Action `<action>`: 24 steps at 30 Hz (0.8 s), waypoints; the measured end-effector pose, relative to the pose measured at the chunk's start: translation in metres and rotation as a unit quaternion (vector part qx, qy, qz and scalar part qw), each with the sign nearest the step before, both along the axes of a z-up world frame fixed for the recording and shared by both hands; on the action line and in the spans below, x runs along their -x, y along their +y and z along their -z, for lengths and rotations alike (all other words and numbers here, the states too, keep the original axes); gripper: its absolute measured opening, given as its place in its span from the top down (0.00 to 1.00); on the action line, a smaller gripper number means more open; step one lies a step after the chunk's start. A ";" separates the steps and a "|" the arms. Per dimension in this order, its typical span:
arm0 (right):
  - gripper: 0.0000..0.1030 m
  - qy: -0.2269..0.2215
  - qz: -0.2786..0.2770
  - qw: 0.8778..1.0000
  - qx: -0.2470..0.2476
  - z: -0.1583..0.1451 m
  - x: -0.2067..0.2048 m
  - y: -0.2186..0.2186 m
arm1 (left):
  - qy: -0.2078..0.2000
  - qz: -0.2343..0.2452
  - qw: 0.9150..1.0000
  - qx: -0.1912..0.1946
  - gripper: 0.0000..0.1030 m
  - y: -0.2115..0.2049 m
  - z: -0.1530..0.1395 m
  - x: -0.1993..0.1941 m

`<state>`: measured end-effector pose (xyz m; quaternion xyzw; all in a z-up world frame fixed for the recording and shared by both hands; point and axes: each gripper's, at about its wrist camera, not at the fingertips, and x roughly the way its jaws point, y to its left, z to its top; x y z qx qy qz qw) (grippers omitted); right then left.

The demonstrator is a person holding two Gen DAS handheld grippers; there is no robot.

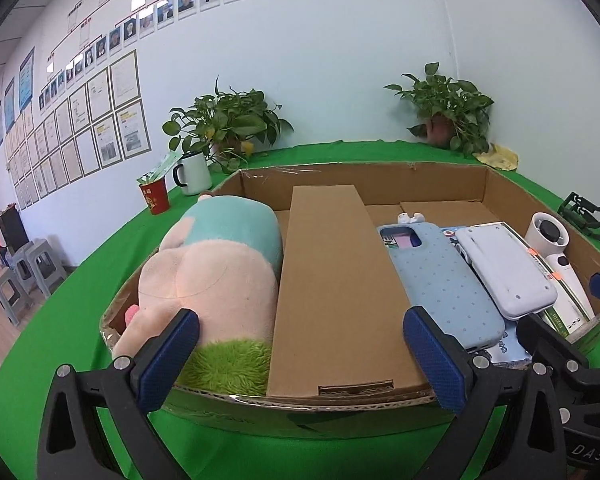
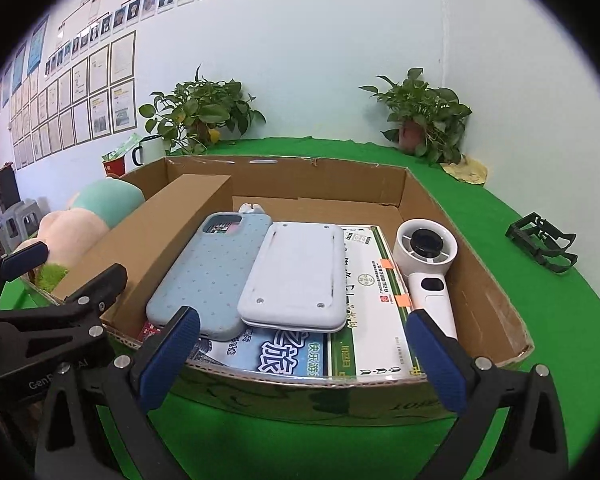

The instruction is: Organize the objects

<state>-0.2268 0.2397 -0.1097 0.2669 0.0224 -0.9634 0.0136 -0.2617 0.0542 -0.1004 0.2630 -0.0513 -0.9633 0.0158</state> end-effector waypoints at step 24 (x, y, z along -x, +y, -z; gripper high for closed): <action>0.00 0.000 -0.003 1.000 0.004 0.000 -0.001 0.000 | -0.003 -0.003 1.000 -0.001 0.00 -0.004 -0.004 0.005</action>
